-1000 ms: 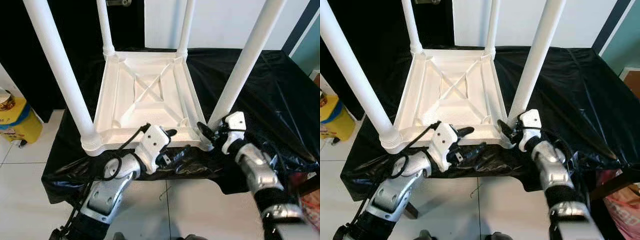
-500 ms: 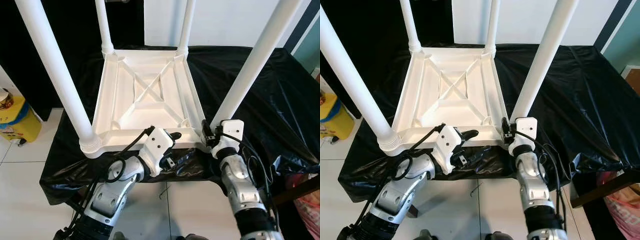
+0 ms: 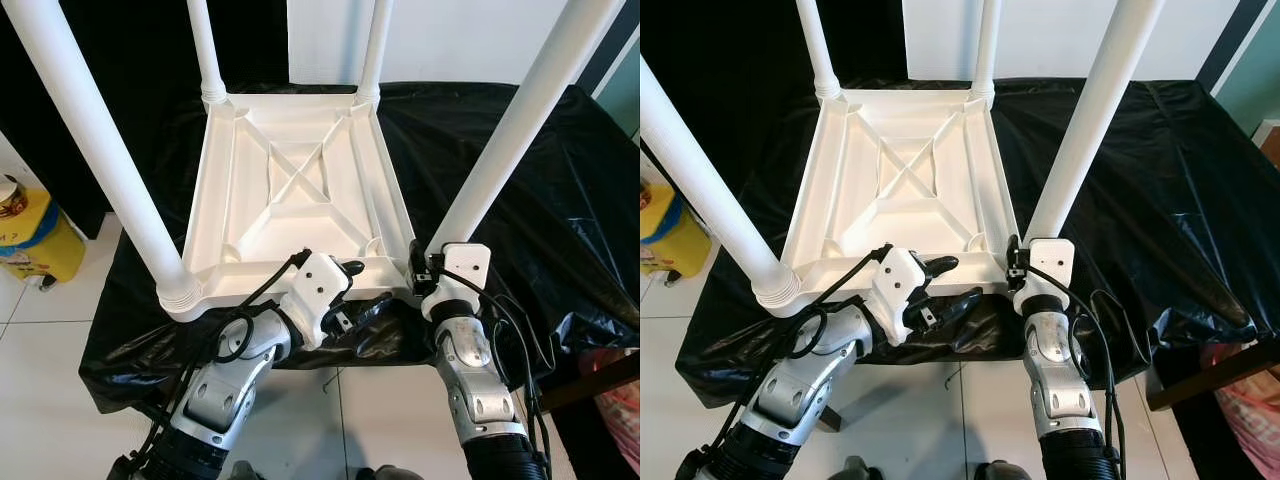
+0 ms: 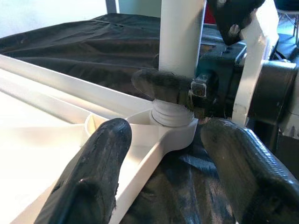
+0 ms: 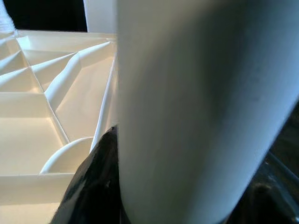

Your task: Building children table

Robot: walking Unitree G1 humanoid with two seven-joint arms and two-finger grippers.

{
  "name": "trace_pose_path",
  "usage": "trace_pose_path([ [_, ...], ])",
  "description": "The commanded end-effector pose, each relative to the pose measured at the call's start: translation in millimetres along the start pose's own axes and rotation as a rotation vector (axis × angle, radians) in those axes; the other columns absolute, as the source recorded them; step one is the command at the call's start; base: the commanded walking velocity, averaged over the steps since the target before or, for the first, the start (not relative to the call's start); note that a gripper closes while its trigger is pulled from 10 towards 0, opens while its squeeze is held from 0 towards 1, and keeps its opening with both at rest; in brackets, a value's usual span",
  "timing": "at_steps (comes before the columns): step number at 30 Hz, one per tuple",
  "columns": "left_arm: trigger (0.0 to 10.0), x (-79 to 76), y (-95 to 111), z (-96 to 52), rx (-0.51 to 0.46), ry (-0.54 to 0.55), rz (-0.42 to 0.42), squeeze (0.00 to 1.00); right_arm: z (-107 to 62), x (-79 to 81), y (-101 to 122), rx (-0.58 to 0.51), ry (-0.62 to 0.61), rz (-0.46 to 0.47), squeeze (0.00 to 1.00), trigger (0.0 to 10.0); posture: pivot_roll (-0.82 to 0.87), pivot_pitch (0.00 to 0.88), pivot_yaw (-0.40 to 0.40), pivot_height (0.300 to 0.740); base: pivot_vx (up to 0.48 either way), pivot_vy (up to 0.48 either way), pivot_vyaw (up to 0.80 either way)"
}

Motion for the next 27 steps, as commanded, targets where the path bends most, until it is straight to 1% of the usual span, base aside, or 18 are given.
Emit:
trace_pose_path([
  [1,10.0,-1.9,-2,1.3,0.009,-0.029,-0.006,0.0,-9.8,-4.4,-26,0.102,0.015,-0.022,1.0,10.0,-0.01,0.098,-0.016,0.74,0.0,0.0,0.0],
  [4,10.0,-0.5,1,-1.1,0.003,-0.04,-0.001,0.0,-7.1,-11.2,-15,0.057,0.054,-0.017,1.0,10.0,-0.01,0.096,-0.009,0.74,0.0,0.0,0.0],
  [6,10.0,-0.5,-1,-1.0,0.01,-0.042,0.003,0.0,-7.0,-12.9,-11,0.044,0.085,-0.014,1.0,10.0,-0.01,0.093,-0.005,0.74,0.0,0.0,0.0],
  [10,10.0,-1.2,-3,2.0,0.016,-0.045,0.008,0.0,-8.2,-16.6,-8,0.03,0.128,-0.017,1.0,10.0,-0.01,0.088,-0.006,0.74,0.0,0.0,0.0],
  [12,10.0,-1.1,-1,3.2,0.011,-0.045,0.008,0.0,-9.0,-18.0,-8,0.036,0.138,-0.008,1.0,10.0,-0.01,0.082,-0.006,0.74,0.0,0.0,0.0],
  [14,10.0,-0.4,1,4.1,0.004,-0.044,0.012,0.0,-11.3,-18.3,-5,0.017,0.164,-0.003,1.0,10.0,-0.01,0.08,-0.01,0.74,0.0,0.0,0.0],
  [15,10.0,0.4,1,3.7,0.003,-0.041,0.014,0.0,-14.5,-15.6,-1,0.0,0.189,-0.003,0.0,10.0,-0.01,0.077,-0.018,0.74,0.0,0.0,0.0],
  [18,10.0,2.6,2,2.3,0.001,-0.028,0.015,0.0,-28.0,-6.5,4,-0.028,0.247,0.0,0.0,10.0,0.0,0.077,-0.032,0.74,0.0,0.0,0.0],
  [20,10.0,2.8,2,2.2,0.002,-0.025,0.015,0.0,-30.9,-6.2,4,-0.027,0.249,0.0,0.0,10.0,0.0,0.079,-0.033,0.74,0.0,0.0,0.0],
  [22,10.0,4.3,1,0.2,0.003,-0.013,0.016,0.0,-44.5,-7.1,4,-0.019,0.236,0.007,0.0,10.0,0.0,0.08,-0.037,0.74,0.0,0.0,0.0],
  [24,10.0,4.3,1,0.2,0.003,-0.013,0.016,0.0,-44.5,-7.1,4,-0.019,0.236,0.007,0.0,10.0,0.0,0.08,-0.037,0.74,0.0,0.0,0.0],
  [25,10.0,5.8,1,-1.3,0.004,-0.006,0.014,0.0,-51.2,-7.3,2,-0.008,0.24,0.008,0.0,10.0,-0.01,0.084,-0.039,0.74,0.0,0.0,0.0],
  [26,10.0,5.8,1,-1.3,0.004,-0.006,0.014,0.0,-51.2,-7.3,2,-0.008,0.24,0.008,0.0,10.0,-0.01,0.084,-0.039,0.74,0.0,0.0,0.0],
  [27,10.0,11.5,-1,-4.1,0.01,0.014,0.012,0.0,-59.2,-6.2,-1,0.016,0.256,0.016,0.0,10.0,-0.02,0.086,-0.039,0.74,0.0,0.0,0.0],
])
Point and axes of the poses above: a point about 5 cm out from each wrist's last joint towards the gripper, its own z axis pointing out of the wrist towards the gripper, its own y axis along the axis of the wrist's last joint, x = y × z, the point moved 4 cm from there along z, pointing out of the wrist towards the gripper, and after that the axes turned 6 degrees about z, right-handed, at the moved point
